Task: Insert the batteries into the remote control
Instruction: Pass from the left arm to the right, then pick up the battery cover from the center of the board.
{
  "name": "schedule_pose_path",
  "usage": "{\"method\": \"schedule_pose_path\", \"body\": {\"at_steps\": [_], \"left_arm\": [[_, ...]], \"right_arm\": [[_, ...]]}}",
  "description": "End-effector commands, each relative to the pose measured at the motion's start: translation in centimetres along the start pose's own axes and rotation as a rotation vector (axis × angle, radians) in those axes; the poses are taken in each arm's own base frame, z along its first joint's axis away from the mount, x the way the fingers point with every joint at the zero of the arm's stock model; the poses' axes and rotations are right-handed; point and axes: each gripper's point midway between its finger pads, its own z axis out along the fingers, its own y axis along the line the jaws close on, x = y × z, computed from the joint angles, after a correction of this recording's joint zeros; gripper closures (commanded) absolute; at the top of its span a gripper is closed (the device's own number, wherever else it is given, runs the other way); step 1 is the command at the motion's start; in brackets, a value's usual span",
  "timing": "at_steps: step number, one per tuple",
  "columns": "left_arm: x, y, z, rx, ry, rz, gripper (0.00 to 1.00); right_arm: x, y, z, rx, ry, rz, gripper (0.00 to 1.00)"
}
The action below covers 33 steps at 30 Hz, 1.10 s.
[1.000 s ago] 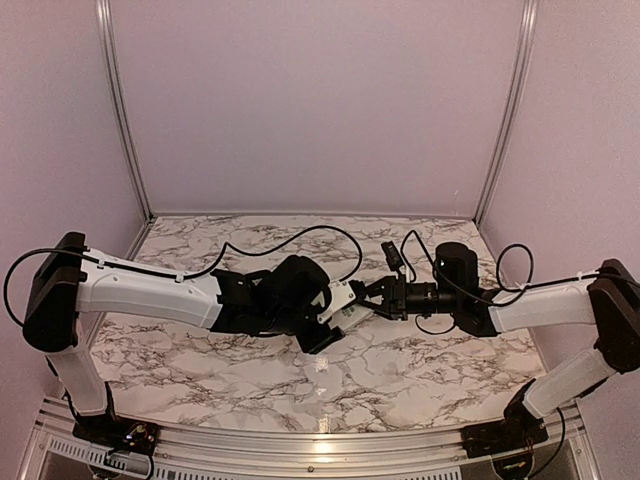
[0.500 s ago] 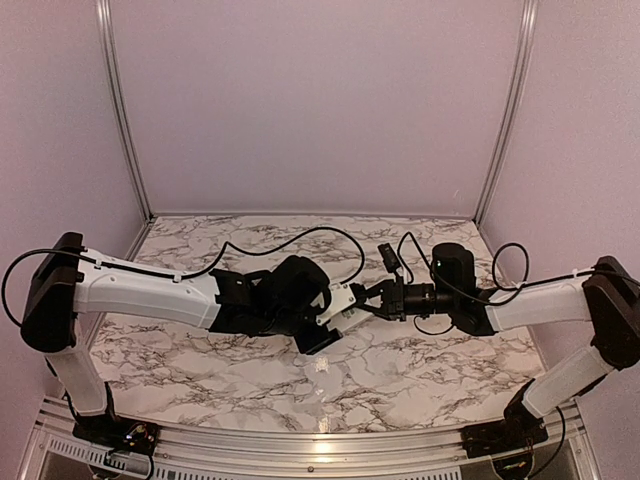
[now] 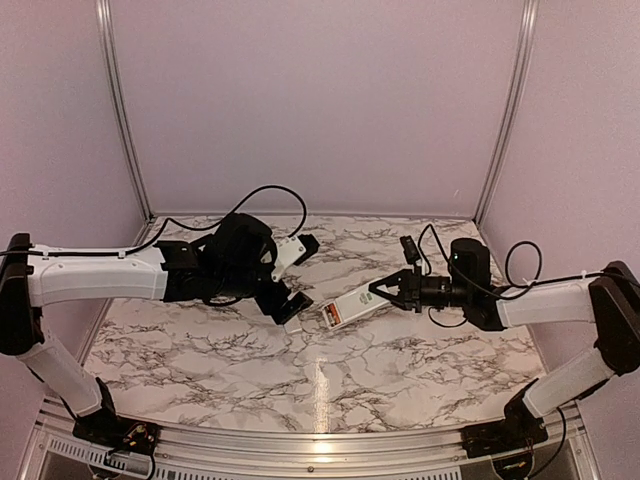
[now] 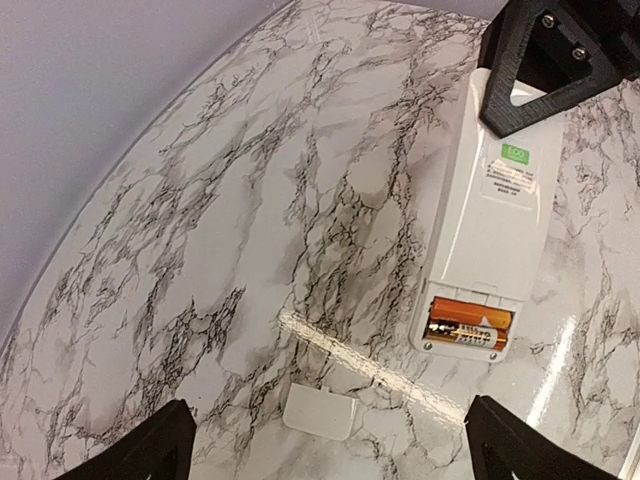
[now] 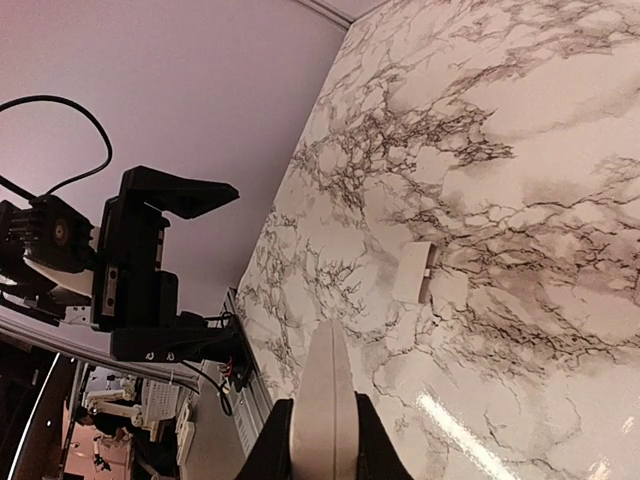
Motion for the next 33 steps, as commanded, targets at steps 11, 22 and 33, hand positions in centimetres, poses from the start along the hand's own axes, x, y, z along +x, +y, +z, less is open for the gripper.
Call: {"method": "schedule_pose_path", "body": {"at_steps": [11, 22, 33], "left_arm": [[8.8, 0.5, 5.1, 0.212, 0.194, 0.052, 0.08], [12.7, 1.6, 8.4, 0.297, 0.256, 0.028, 0.15], [14.4, 1.7, 10.5, 0.331, 0.288, 0.040, 0.23]], "right_arm": [[-1.5, 1.1, -2.7, -0.057, -0.056, -0.089, 1.00], [-2.1, 1.7, -3.1, -0.023, -0.070, -0.158, 1.00], [-1.4, 2.8, -3.2, -0.096, -0.044, -0.169, 1.00]]}}
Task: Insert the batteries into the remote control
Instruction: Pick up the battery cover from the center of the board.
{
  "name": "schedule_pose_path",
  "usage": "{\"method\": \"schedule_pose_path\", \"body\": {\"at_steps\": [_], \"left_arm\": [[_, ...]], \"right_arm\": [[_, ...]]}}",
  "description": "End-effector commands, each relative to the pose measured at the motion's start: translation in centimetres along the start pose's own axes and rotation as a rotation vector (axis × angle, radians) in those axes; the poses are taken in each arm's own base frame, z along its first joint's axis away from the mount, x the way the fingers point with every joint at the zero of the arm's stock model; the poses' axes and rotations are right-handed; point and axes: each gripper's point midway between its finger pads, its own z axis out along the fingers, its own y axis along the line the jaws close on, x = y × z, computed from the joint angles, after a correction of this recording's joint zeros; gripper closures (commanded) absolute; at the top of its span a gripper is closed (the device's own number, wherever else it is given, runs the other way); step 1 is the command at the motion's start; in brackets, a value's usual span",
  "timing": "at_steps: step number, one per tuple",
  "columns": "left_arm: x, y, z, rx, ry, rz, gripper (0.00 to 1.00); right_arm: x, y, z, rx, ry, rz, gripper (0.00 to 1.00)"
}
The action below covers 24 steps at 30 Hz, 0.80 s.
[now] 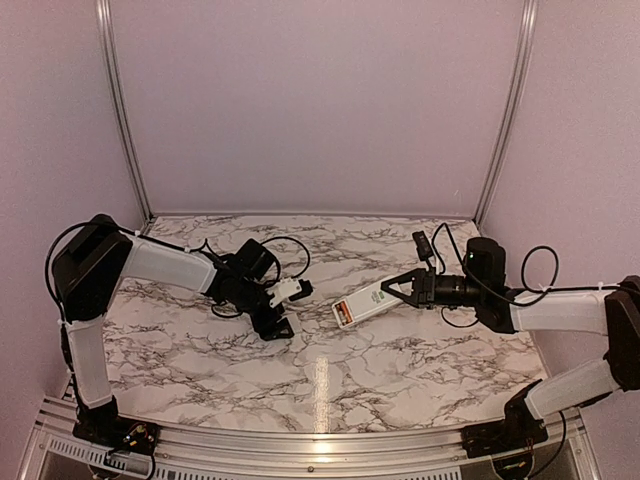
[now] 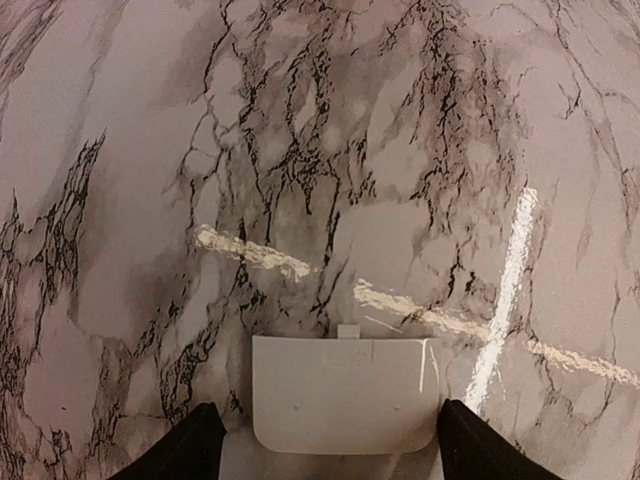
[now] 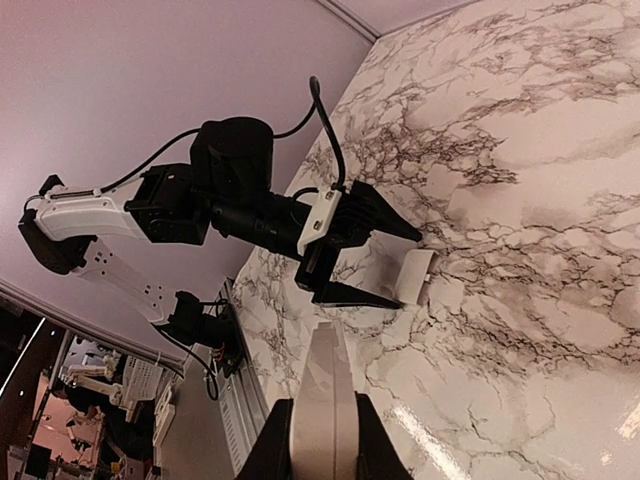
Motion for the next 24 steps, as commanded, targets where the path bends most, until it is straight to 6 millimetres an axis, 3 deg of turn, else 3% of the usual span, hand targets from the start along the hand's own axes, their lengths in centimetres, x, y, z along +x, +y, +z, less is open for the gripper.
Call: {"method": "schedule_pose_path", "body": {"at_steps": [1, 5, 13, 19, 24], "left_arm": [[0.1, -0.4, 1.3, 0.059, 0.002, 0.019, 0.25], [0.5, -0.7, 1.9, 0.083, 0.017, 0.018, 0.31], [0.4, -0.8, 1.8, 0.077, 0.027, 0.001, 0.54], [-1.6, -1.0, -0.7, -0.018, -0.008, 0.039, 0.59], [-3.7, -3.1, -3.7, -0.064, -0.069, 0.077, 0.59]], "right_arm": [[-1.3, 1.8, -0.3, -0.071, -0.024, -0.037, 1.00], [-1.1, 1.0, 0.1, -0.058, -0.013, 0.010, 1.00], [-0.8, 0.3, 0.4, -0.045, -0.001, 0.053, 1.00], [-0.5, -0.3, 0.8, -0.051, 0.010, 0.083, 1.00], [-0.2, -0.7, 0.9, -0.056, 0.013, 0.115, 1.00]]}}
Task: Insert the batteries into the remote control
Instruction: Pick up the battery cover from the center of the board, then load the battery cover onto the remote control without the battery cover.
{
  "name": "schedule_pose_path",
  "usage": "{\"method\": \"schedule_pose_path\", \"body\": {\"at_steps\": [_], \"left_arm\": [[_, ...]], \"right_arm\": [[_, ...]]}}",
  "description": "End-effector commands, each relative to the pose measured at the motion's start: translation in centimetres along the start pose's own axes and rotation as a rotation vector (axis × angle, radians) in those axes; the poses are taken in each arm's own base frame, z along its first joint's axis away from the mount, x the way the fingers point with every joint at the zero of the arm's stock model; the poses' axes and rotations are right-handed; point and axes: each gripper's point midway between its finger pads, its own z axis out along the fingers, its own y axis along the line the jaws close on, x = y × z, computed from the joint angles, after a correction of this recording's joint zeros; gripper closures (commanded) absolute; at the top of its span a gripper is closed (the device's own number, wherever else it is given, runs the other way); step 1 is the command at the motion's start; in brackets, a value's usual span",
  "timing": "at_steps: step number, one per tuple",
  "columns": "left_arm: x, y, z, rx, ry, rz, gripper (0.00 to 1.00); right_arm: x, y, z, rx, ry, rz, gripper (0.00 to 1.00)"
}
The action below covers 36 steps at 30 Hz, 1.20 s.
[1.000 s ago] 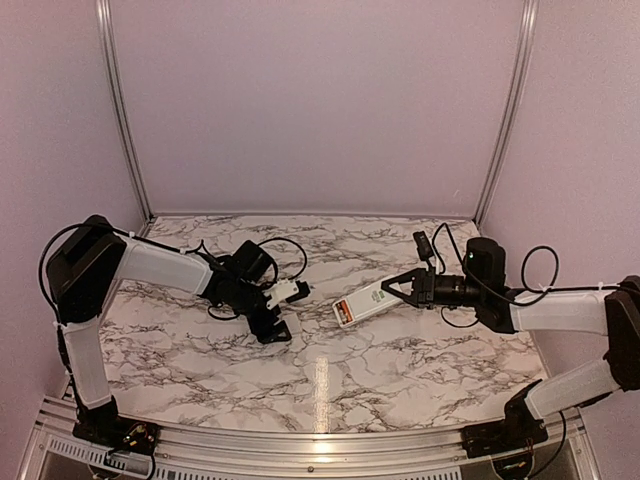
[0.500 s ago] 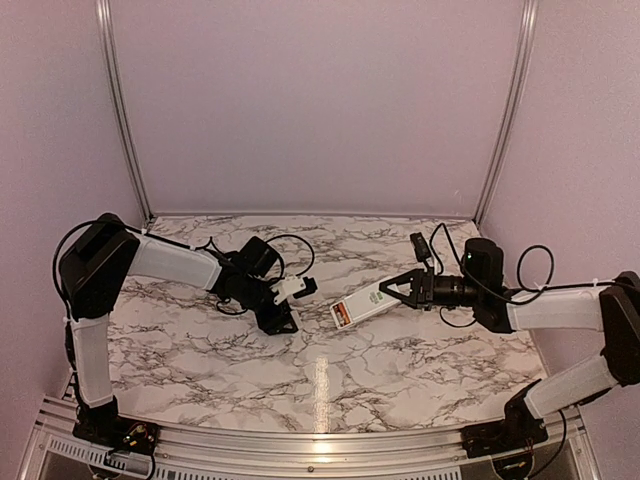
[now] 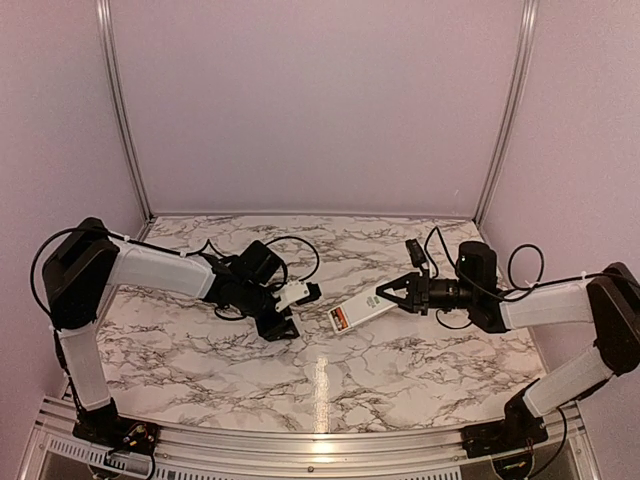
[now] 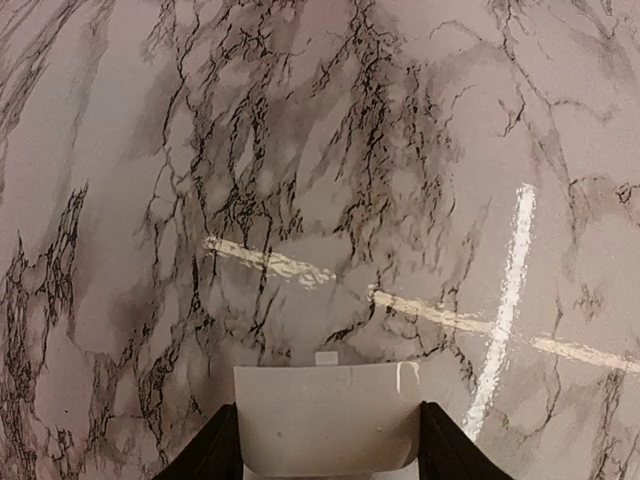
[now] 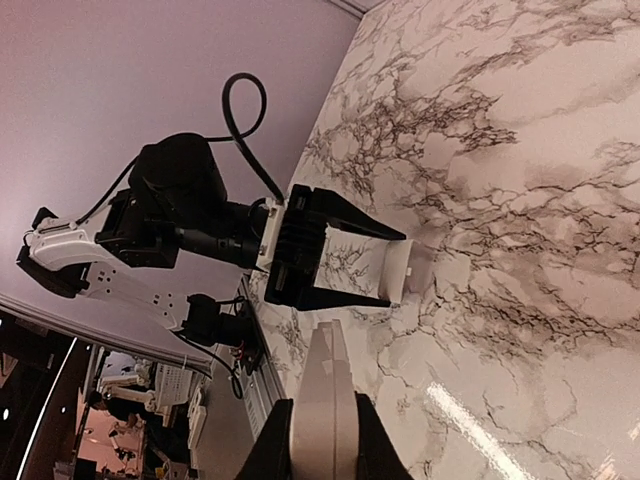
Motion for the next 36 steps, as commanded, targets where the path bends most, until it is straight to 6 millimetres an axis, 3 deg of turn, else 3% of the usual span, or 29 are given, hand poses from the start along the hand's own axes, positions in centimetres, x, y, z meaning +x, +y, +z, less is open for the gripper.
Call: {"method": "schedule_pose_path", "body": {"at_steps": [1, 8, 14, 25, 36], "left_arm": [[-2.4, -1.6, -3.6, -0.058, -0.066, 0.032, 0.59], [-6.9, -5.9, -8.5, -0.068, -0.219, 0.120, 0.56], [-9.3, -7.8, -11.6, -0.066, -0.328, 0.139, 0.56], [-10.7, -9.0, -10.9, -0.084, -0.349, 0.167, 0.53], [-10.3, -8.9, -9.0, -0.094, -0.305, 0.170, 0.52]], "right_arm": [[-0.9, 0.7, -0.1, -0.046, -0.027, -0.011, 1.00], [-0.3, 0.5, 0.1, -0.065, -0.021, 0.022, 1.00], [-0.1, 1.0, 0.4, -0.088, -0.027, 0.039, 1.00], [0.8, 2.6, 1.6, -0.137, 0.002, 0.050, 1.00], [1.0, 3.7, 1.9, -0.172, 0.008, 0.052, 1.00]]}}
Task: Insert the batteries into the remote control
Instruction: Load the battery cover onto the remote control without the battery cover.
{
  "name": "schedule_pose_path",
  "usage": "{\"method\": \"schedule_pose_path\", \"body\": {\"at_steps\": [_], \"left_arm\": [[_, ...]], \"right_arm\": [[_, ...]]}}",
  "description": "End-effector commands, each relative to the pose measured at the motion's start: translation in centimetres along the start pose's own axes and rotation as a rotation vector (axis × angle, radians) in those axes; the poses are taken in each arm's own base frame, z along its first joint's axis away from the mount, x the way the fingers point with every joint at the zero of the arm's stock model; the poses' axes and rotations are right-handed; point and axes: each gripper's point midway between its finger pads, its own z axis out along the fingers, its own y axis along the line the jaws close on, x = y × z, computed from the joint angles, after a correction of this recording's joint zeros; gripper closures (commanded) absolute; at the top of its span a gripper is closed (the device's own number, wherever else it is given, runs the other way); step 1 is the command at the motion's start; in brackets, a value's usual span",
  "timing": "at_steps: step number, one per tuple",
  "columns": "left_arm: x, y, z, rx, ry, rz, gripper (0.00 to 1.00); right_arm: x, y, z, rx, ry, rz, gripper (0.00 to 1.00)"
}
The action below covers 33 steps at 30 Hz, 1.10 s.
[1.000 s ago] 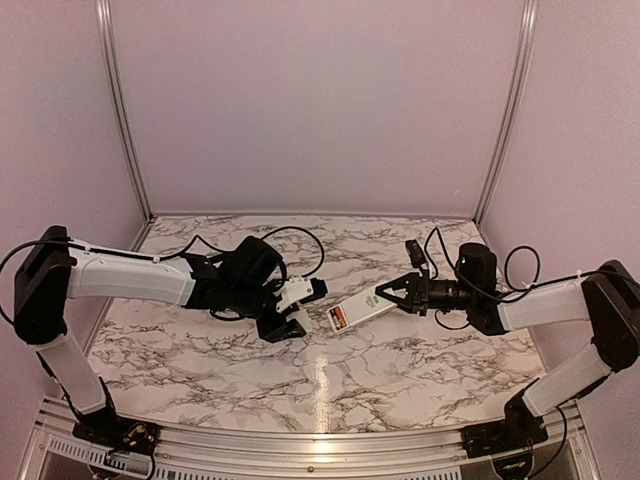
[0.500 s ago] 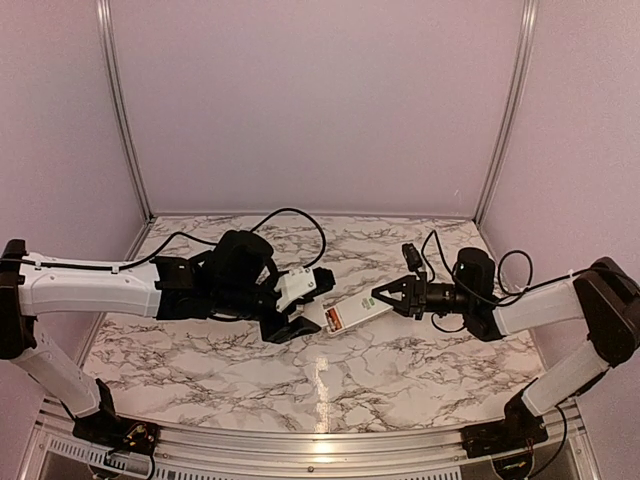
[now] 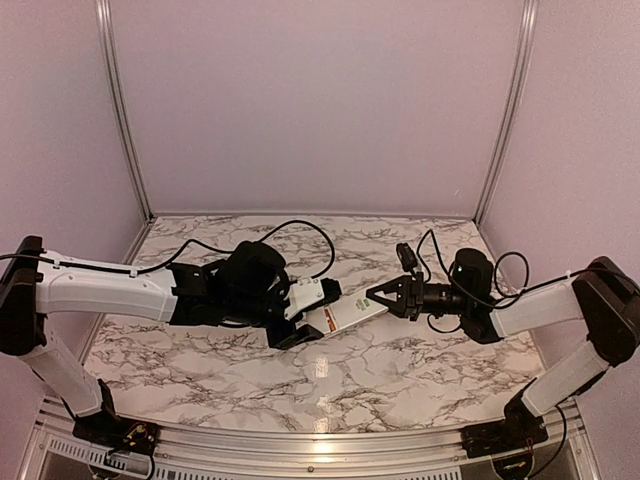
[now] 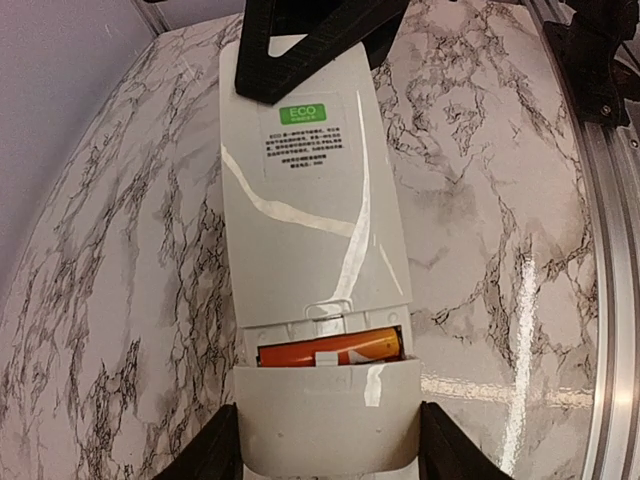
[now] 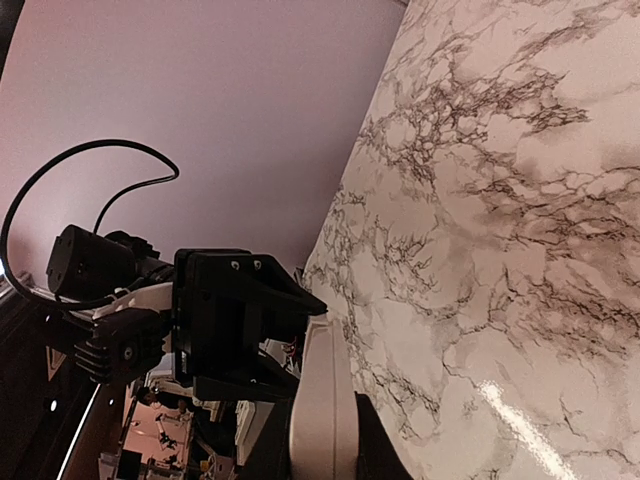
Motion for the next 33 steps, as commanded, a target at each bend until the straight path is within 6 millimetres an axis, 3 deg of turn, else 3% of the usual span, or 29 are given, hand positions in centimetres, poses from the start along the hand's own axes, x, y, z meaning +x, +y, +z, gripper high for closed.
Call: {"method": "schedule_pose_path", "body": {"at_steps": [1, 12, 21, 33], "left_arm": [[-0.8, 0.3, 0.6, -0.024, -0.009, 0.007, 0.52], [-0.2, 0.6, 1.5, -0.058, 0.027, 0.003, 0.52], [1.6, 0.0, 2.8, -0.048, 0.085, -0.007, 0.50], [3.8, 0.2, 2.7, -0.076, 0.154, -0.012, 0.43]], "right_arm": [[-0.5, 1.5, 0.3, -0.046, -0.011, -0.030, 1.00], [-0.3, 1.9, 0.2, -0.100, -0.022, 0.022, 1.00], [-0.7, 3.0, -0.1, -0.129, -0.042, 0.014, 1.00], [-0.8, 4.1, -0.4, -0.163, -0.049, 0.005, 1.00]]}}
